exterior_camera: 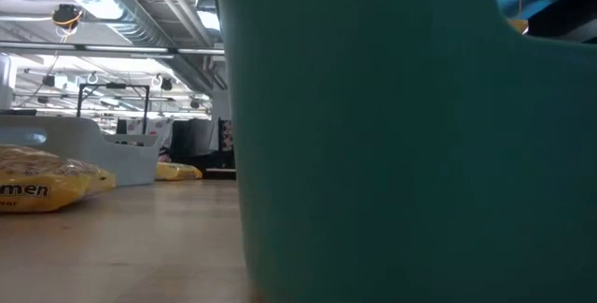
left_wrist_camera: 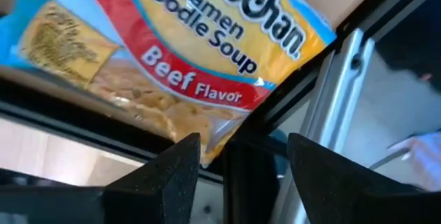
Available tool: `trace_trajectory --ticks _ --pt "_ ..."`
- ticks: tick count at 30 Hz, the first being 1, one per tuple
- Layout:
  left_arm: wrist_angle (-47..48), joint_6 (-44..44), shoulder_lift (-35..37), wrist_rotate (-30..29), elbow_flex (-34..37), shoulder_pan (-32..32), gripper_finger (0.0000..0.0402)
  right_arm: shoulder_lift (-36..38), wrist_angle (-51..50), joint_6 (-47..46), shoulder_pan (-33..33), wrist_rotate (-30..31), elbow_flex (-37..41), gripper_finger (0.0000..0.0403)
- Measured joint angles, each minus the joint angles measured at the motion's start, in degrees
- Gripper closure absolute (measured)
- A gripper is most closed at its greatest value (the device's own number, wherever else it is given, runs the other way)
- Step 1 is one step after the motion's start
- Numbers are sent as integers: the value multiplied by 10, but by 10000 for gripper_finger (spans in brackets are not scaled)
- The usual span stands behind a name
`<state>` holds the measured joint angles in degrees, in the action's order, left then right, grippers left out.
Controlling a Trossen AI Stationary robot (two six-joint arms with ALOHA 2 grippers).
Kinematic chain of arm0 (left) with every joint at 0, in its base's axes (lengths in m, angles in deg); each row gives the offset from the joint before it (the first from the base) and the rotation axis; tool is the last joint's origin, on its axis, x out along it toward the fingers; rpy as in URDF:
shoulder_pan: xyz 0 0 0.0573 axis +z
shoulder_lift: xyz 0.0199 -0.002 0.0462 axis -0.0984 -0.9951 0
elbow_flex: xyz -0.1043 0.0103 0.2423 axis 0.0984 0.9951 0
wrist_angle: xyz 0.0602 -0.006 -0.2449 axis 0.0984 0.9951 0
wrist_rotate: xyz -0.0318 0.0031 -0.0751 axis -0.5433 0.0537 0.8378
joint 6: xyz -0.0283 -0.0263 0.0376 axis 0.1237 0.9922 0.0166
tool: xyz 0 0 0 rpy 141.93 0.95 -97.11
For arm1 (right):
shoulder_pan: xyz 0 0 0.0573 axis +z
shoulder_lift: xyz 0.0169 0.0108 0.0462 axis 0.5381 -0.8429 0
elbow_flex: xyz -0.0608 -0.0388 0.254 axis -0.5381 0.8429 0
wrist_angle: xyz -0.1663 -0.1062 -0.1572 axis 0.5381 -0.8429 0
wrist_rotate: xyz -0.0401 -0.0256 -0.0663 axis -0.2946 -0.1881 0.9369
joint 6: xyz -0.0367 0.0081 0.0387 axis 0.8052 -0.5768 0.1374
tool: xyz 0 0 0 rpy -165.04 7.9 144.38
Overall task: Sort Maruchan noodles
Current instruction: Put the blue noodle pack into the blue bin
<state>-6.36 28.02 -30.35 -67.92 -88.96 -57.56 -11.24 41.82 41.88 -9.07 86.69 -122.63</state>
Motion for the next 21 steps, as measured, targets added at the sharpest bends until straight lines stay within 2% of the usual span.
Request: trace_trajectory --ticks 3,11,21 --pt "-10 -32 -20 7 0 0 189 0 0 0 0 0 0 155" --pt "-25 -66 -54 -18 -2 6 189 0 0 -5 0 0 0 155" --pt "-35 -147 -55 -115 -2 54 189 0 -3 -49 2 -15 -9 155"
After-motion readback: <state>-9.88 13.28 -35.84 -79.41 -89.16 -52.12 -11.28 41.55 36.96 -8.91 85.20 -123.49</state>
